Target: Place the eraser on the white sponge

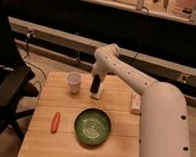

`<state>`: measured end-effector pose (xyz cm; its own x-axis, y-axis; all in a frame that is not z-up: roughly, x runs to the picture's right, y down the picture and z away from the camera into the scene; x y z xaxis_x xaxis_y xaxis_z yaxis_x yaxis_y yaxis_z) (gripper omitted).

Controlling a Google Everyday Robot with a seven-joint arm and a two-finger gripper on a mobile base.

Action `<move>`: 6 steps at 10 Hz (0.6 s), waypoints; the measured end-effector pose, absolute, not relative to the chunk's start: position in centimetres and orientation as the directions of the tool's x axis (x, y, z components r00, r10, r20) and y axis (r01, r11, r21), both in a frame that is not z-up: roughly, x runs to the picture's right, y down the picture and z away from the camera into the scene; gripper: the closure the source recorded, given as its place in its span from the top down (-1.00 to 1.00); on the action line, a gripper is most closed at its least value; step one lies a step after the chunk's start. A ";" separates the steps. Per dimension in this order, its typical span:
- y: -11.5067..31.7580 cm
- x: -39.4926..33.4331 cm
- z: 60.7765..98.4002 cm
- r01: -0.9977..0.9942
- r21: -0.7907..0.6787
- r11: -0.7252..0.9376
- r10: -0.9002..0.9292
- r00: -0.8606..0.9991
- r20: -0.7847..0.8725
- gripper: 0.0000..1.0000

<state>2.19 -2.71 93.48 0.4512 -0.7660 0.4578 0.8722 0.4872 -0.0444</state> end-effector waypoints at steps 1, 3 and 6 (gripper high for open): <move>-2.5 2.3 93.6 0.870 -0.046 0.491 -0.760 0.454 0.465 0.41; -2.2 2.1 93.8 0.871 -0.054 0.488 -0.755 0.453 0.475 0.60; -2.2 2.0 93.9 0.871 -0.061 0.487 -0.756 0.455 0.471 0.38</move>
